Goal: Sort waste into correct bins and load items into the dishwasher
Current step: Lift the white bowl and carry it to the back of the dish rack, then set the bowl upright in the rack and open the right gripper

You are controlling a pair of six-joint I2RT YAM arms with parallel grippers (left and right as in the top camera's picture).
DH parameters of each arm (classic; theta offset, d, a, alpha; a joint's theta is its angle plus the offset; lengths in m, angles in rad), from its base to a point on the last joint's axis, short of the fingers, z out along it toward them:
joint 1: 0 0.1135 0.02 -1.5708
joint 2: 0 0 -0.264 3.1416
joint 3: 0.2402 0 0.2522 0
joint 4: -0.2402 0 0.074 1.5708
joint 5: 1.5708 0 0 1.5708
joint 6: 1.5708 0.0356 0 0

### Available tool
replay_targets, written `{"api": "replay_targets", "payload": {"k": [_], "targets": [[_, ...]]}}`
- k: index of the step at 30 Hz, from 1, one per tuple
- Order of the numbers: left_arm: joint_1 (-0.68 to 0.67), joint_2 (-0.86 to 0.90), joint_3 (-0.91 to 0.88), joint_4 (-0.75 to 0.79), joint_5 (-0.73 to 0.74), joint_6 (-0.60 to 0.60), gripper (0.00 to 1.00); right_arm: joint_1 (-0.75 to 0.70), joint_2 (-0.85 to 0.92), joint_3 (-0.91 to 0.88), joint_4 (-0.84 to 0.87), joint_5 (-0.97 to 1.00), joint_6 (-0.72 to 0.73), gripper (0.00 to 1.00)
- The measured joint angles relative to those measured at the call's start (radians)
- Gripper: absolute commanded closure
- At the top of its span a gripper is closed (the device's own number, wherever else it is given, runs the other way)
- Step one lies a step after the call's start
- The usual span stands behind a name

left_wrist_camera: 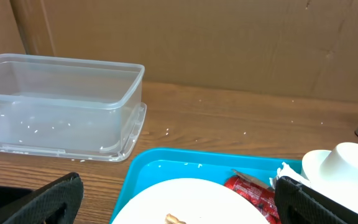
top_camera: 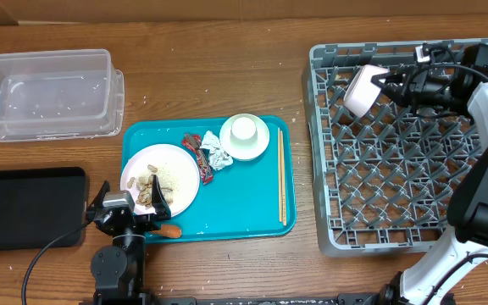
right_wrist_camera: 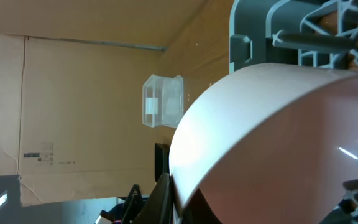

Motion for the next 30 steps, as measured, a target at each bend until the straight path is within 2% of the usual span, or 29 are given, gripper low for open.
{"api": "replay_targets", "payload": {"k": [12, 30], "targets": [[0.000, 0.000, 0.000, 0.000, 0.000, 0.000, 0.00, -0.023, -0.008, 0.072, 0.002, -0.122, 0.001, 0.96], [0.000, 0.000, 0.000, 0.000, 0.000, 0.000, 0.00, -0.119, -0.047, 0.085, 0.046, -0.006, 0.000, 0.96]]}}
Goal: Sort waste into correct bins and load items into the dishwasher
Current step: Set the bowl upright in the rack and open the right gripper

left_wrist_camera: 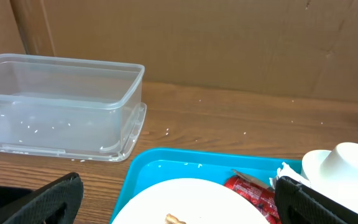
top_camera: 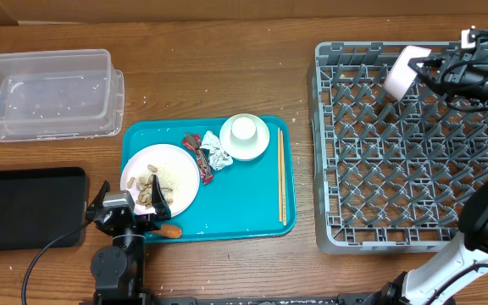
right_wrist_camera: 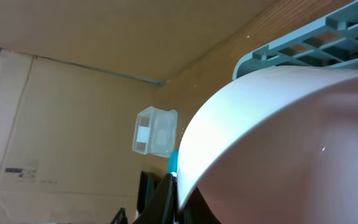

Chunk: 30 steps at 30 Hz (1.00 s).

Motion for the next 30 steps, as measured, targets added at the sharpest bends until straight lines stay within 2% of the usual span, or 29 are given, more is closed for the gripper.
{"api": "replay_targets", "payload": {"k": [11, 21, 30], "targets": [[0.000, 0.000, 0.000, 0.000, 0.000, 0.000, 0.00, 0.001, 0.020, 0.001, 0.058, 0.011, 0.002, 0.96], [0.000, 0.000, 0.000, 0.000, 0.000, 0.000, 0.00, 0.002, 0.066, 0.001, 0.202, -0.041, 0.043, 0.96], [0.000, 0.000, 0.000, 0.000, 0.000, 0.000, 0.00, 0.002, 0.117, 0.001, 0.208, -0.048, 0.073, 0.96]]}}
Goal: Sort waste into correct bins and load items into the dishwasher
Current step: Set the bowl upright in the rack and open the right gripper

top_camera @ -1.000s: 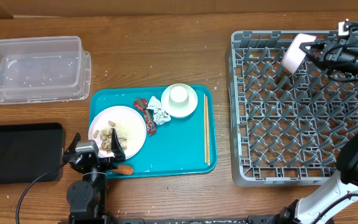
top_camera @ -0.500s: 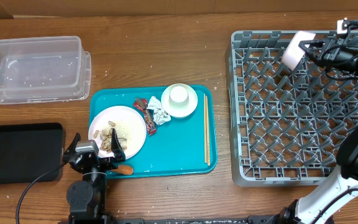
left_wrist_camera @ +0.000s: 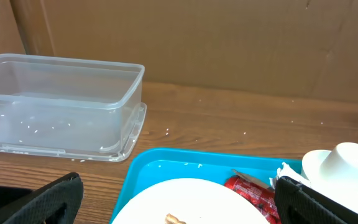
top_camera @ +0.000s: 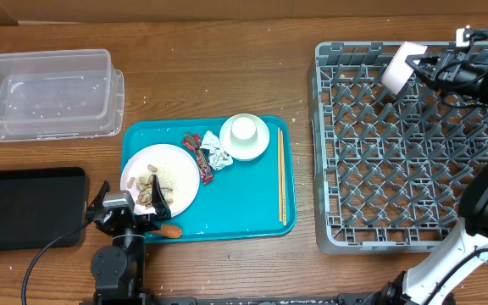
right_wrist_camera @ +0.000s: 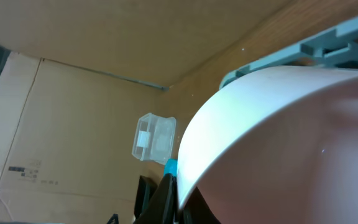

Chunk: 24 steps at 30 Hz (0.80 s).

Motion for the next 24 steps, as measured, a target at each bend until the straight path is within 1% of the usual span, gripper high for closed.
{"api": "replay_targets", "payload": {"k": [8, 9, 10, 11, 18, 24], "targets": [[0.000, 0.000, 0.000, 0.000, 0.000, 0.000, 0.00, -0.003, 0.009, 0.000, -0.032, 0.019, 0.004, 0.96], [0.000, 0.000, 0.000, 0.000, 0.000, 0.000, 0.00, -0.005, 0.009, 0.002, -0.034, 0.021, 0.005, 0.93], [0.000, 0.000, 0.000, 0.000, 0.000, 0.000, 0.00, -0.007, 0.009, 0.002, -0.034, 0.023, 0.005, 0.87], [0.000, 0.000, 0.000, 0.000, 0.000, 0.000, 0.00, -0.008, 0.009, 0.002, -0.039, 0.024, 0.006, 0.85], [0.000, 0.000, 0.000, 0.000, 0.000, 0.000, 0.00, -0.009, 0.009, 0.003, -0.124, 0.156, 0.007, 0.85], [0.000, 0.000, 0.000, 0.000, 0.000, 0.000, 0.00, -0.014, 0.009, 0.010, -0.185, 0.198, 0.008, 0.85]]}}
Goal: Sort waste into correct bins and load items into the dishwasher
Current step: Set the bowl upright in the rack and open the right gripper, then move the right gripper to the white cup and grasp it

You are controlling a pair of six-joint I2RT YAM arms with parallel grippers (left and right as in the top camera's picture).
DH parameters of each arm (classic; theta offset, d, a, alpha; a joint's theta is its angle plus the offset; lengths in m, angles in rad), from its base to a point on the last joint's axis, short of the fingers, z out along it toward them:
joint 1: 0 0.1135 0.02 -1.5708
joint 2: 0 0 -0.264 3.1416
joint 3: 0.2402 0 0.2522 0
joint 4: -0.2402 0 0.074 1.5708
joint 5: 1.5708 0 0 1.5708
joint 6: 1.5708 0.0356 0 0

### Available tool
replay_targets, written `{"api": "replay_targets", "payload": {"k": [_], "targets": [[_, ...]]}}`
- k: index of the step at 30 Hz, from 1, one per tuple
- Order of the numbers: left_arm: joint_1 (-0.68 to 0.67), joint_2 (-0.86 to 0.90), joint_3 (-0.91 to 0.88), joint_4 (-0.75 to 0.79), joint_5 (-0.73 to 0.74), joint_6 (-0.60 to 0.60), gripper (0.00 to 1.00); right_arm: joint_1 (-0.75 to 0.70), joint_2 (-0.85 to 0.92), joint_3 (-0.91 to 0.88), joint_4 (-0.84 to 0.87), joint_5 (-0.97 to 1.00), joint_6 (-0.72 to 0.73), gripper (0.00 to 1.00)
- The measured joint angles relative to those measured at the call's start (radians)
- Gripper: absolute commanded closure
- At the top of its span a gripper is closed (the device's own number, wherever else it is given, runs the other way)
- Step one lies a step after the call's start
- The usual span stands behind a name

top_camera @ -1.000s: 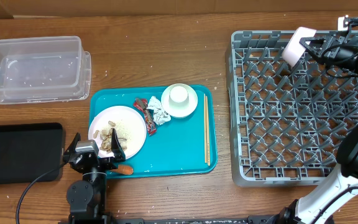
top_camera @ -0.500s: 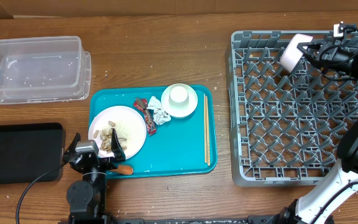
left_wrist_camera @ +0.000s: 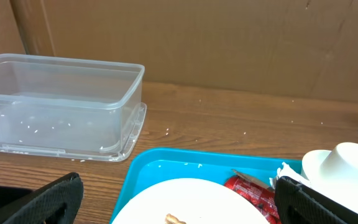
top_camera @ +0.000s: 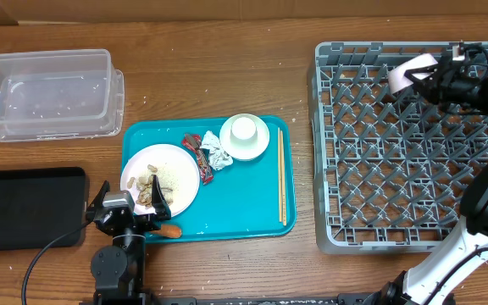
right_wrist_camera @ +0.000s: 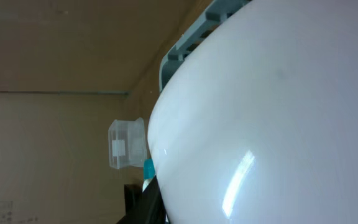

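Observation:
My right gripper (top_camera: 435,83) is shut on a white bowl (top_camera: 407,73), held on edge at the far part of the grey dish rack (top_camera: 316,144). The bowl (right_wrist_camera: 260,112) fills the right wrist view and hides the fingers. My left gripper (top_camera: 130,207) stands open at the front left corner of the teal tray (top_camera: 244,203), one finger (left_wrist_camera: 42,199) on each side of the white plate (left_wrist_camera: 191,202) with food scraps. On the tray also lie a cup on a saucer (top_camera: 244,135), a red wrapper (top_camera: 195,146), crumpled paper (top_camera: 216,154) and chopsticks (top_camera: 281,178).
A clear plastic bin (top_camera: 45,93) stands at the far left, a black bin (top_camera: 24,207) at the near left. The rack takes up the right side of the table, its upright tines all over it. Cardboard walls stand behind.
The bowl has shifted slightly right and toward the near side, lying lower at the rack's tines, and it fills more of the right wrist view. The left arm has not moved.
My right gripper held the bowl over the rack's far left part. Then it held it farther right, near the rack's far edge, and stayed about there. Now the bowl sits lower at the tines there. The left gripper stayed open at the plate throughout.

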Motion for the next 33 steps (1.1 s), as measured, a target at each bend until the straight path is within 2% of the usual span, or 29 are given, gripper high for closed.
{"api": "replay_targets", "payload": {"k": [3, 6, 7, 8, 9, 11, 16, 26, 29, 33], "targets": [[0.000, 0.000, 0.000, 0.000, 0.000, 0.000, 0.00, -0.015, 0.000, 0.029, -0.066, 0.015, -0.005, 0.83], [0.000, 0.000, 0.000, 0.000, 0.000, 0.000, 0.00, -0.034, -0.001, 0.097, -0.168, 0.054, -0.008, 0.72], [0.000, 0.000, 0.000, 0.000, 0.000, 0.000, 0.00, -0.039, -0.003, 0.116, -0.200, 0.077, -0.009, 0.63], [0.000, 0.000, 0.000, 0.000, 0.000, 0.000, 0.00, -0.047, -0.007, 0.136, -0.241, 0.112, -0.005, 0.39], [0.000, 0.000, 0.000, 0.000, 0.000, 0.000, 0.00, -0.054, -0.014, 0.155, -0.285, 0.151, 0.000, 0.24], [0.000, 0.000, 0.000, 0.000, 0.000, 0.000, 0.00, -0.066, -0.033, 0.188, -0.359, 0.228, 0.000, 0.15], [0.000, 0.000, 0.000, 0.000, 0.000, 0.000, 0.00, -0.066, -0.108, 0.229, -0.486, 0.361, -0.003, 0.15], [0.000, 0.000, 0.000, 0.000, 0.000, 0.000, 0.00, -0.031, -0.220, 0.235, -0.673, 0.433, -0.009, 0.15], [0.000, 0.000, 0.000, 0.000, 0.000, 0.000, 0.00, 0.042, -0.265, 0.235, -0.712, 0.446, -0.025, 0.15], [0.000, 0.000, 0.000, 0.000, 0.000, 0.000, 0.00, 0.220, -0.304, 0.236, -0.711, 0.456, -0.037, 0.14]]}}
